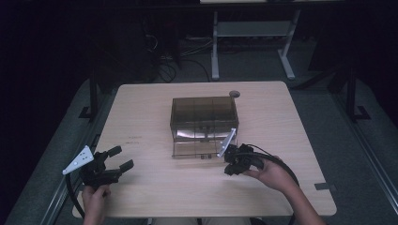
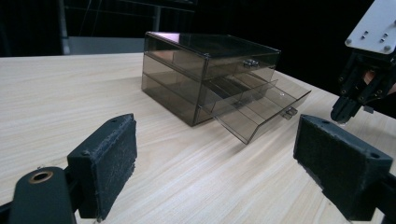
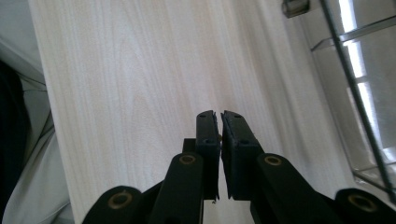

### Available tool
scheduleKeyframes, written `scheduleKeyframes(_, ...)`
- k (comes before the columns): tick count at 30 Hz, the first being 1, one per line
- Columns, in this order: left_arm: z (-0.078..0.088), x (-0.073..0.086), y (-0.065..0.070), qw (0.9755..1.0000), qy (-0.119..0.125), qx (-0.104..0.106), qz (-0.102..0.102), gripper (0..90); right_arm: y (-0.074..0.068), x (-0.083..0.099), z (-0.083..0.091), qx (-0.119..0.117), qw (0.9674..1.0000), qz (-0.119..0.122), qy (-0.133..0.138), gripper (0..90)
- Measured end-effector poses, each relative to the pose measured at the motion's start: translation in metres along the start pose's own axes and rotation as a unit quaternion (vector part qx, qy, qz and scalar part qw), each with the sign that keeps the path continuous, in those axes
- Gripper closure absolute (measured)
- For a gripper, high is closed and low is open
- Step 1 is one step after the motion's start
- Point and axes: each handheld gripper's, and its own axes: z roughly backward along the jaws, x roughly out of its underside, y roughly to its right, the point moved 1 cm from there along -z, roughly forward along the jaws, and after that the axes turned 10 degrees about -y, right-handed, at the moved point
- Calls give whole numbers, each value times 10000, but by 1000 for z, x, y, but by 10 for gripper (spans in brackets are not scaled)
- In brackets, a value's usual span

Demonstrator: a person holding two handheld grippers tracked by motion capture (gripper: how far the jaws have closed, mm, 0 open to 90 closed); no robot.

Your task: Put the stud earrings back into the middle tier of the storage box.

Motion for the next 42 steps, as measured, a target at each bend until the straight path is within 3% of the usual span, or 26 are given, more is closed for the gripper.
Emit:
scheduleKeyframes(14,0,0,0,10000,-9,-14,4,128,19,-5,25,41,9995,-109,278,850)
scheduleKeyframes(42,0,0,0,10000,4,1,-10,128,47,-18,40,52,9990,-274,345,850)
